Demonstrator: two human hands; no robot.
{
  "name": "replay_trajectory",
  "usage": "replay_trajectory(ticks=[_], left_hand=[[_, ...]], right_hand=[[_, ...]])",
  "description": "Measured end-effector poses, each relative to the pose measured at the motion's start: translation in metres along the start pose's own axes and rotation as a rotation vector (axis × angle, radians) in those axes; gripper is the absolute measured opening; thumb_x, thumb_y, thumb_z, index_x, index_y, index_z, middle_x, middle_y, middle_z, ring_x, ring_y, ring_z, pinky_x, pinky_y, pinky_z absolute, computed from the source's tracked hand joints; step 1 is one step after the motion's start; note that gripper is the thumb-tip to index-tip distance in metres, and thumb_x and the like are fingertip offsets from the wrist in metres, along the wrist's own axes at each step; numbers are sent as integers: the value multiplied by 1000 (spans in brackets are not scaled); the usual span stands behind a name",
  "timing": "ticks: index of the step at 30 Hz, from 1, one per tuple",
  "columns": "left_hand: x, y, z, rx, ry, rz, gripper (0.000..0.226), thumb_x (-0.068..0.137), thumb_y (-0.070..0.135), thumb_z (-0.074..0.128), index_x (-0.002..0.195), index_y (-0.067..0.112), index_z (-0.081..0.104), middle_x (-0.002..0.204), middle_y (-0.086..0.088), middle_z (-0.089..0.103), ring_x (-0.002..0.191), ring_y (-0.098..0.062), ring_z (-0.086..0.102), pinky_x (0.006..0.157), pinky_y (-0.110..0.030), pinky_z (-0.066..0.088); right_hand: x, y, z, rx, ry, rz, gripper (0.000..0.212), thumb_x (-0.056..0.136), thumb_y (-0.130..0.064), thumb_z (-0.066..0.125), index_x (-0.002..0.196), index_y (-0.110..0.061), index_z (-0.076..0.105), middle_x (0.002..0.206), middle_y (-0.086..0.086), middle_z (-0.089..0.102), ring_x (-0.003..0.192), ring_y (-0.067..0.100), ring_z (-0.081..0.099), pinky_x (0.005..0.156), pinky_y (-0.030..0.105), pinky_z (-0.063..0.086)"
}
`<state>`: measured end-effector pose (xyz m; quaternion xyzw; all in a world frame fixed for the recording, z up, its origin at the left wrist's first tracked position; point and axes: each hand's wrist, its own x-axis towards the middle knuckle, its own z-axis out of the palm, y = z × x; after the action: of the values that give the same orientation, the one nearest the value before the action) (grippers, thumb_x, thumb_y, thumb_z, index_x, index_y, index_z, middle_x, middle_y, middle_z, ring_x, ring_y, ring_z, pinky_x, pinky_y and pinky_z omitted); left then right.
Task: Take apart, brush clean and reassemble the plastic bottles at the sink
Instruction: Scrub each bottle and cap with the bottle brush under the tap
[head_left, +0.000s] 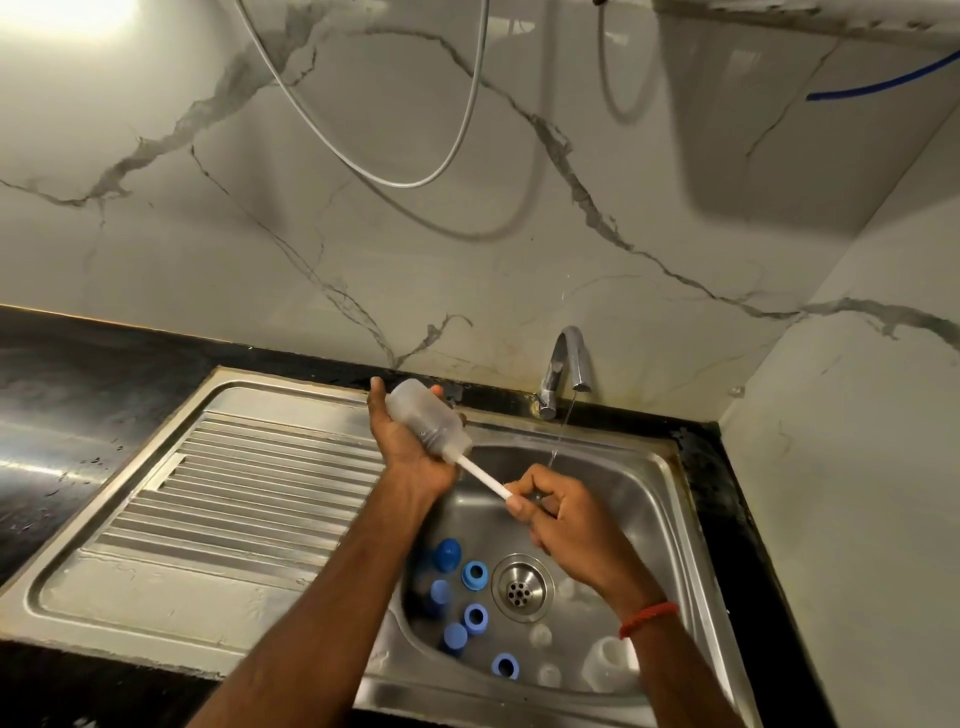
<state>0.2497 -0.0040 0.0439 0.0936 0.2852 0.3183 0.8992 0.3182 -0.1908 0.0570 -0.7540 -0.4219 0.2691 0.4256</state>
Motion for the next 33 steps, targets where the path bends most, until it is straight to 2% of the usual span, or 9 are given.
replay_trajectory(ticks=[5,10,12,14,17,20,23,28,33], left_hand=[[-2,-2,12,-10,-108,-62,68,79,79,53,77,12,64,73,-4,57,58,-20,56,60,-26,45],[0,-5,13,43,-273,-133,73,76,85,52,75,12,66,71,-2,58,60,-18,56,56,-24,45],[0,-2,10,65,-255,-112,72,73,85,54,76,13,64,71,-2,56,61,-18,54,58,-25,43],[-2,-5,6,35,-151,-92,69,73,81,60,81,12,64,72,-3,56,64,-19,53,61,-27,42],[-2,-11,3,-47,66,-29,65,75,71,68,105,13,63,82,-8,59,74,-21,57,65,-30,52],[0,-12,8,-95,126,5,70,77,68,66,121,14,59,100,-13,55,86,-26,56,70,-37,54],[-2,-9,13,-61,153,14,69,79,69,63,121,15,57,103,-15,54,89,-28,54,66,-37,52],[-2,-4,-1,-137,213,33,54,82,64,64,109,18,60,98,-9,56,85,-24,58,69,-34,53],[-4,-3,-3,-146,214,35,58,83,66,61,116,18,59,92,-9,58,80,-24,63,59,-33,56]], right_hand=[[2,-1,8,373,25,162,13,101,-23,56,92,-16,63,58,0,49,43,7,37,40,18,29],[-1,5,18,827,-204,330,8,100,-24,54,96,-17,54,57,4,38,39,7,26,39,13,19],[1,1,7,698,-227,294,13,98,-24,58,97,-12,55,57,4,40,38,8,29,38,14,21],[6,-3,-9,328,-145,197,14,98,-22,60,96,-8,60,59,1,49,41,7,39,39,19,29],[10,-3,-18,-378,129,-4,8,97,-33,61,92,-28,65,72,-10,60,60,3,53,55,19,37],[3,3,3,-876,389,-169,15,99,-42,50,99,-32,60,61,-8,50,50,8,46,42,21,36],[5,10,8,-875,399,-216,19,101,-44,44,104,-32,58,61,-6,50,50,10,48,42,28,45],[7,12,-7,-308,50,-38,7,97,-35,60,91,-32,61,76,-17,63,72,0,59,66,23,49],[-1,21,-19,-350,46,-98,4,98,-36,59,97,-33,61,85,-24,66,76,-3,61,69,21,49]])
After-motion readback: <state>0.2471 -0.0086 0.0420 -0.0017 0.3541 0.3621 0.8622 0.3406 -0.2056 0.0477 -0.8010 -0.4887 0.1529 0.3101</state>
